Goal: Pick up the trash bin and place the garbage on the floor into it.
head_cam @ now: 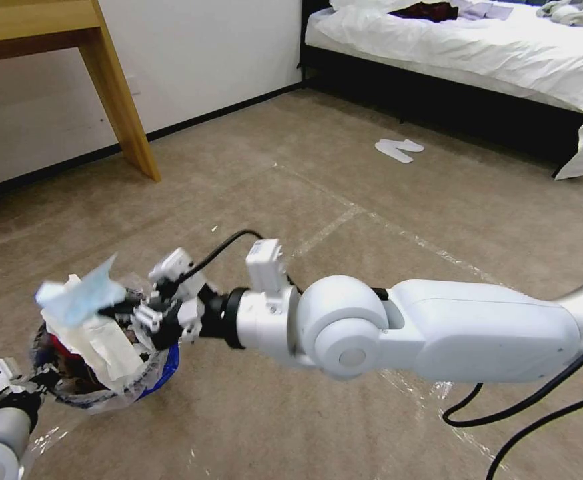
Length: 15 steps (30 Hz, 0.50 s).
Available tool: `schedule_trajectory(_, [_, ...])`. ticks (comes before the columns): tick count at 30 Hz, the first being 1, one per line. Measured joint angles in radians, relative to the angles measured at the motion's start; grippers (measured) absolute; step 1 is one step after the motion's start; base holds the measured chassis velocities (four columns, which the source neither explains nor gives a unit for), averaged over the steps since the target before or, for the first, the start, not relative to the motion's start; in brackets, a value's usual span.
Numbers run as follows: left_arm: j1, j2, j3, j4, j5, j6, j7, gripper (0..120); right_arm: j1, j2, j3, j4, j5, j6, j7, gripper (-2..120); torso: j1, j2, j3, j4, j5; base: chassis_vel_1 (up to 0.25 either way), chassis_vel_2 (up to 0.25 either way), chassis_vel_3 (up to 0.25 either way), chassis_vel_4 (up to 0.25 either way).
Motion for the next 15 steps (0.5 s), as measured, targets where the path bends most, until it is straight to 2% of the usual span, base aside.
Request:
schedule_trajectory(2, [0.0,0.0,-0.001,0.001,0.0,-0.001,0.0,0,0.003,0.026,-0.015,-0.01,0.001,-0.014,0.015,0,0.0,0.0,0.0,0.0,0.0,0.0,0.0,0.0,0.0])
schedule_trajectory(4, [0.002,0.0,-0.002,0.001,-0.001,-0.002,0.001,0,0.005,0.102,-0.042,-0.044,-0.005,-0.051,0.053,0,0.0,0.0,0.0,0.0005,-0.0001,0.0,0.0,0.0,0.0])
schedule_trajectory(10, [0.005,-0.001,-0.003,-0.008,-0.001,-0.002,0.002,0,0.004,0.16,-0.061,-0.103,-0.038,-0.09,0.081,0,0.0,0.0,0.0,0.0006,-0.0002,0.0,0.0,0.0,0.0])
schedule_trajectory(13, [0.008,-0.004,-0.001,-0.024,-0.001,-0.002,0.002,0,0.002,0.21,-0.086,-0.2,-0.075,-0.14,0.094,0,0.0,0.0,0.0,0.0003,-0.0001,0.0,0.0,0.0,0.0])
schedule_trajectory(15, [0.009,-0.004,-0.001,-0.026,-0.001,-0.002,0.003,0,0.002,0.219,-0.091,-0.219,-0.081,-0.146,0.095,0,0.0,0.0,0.0,0.0003,-0.0001,0.0,0.0,0.0,0.0])
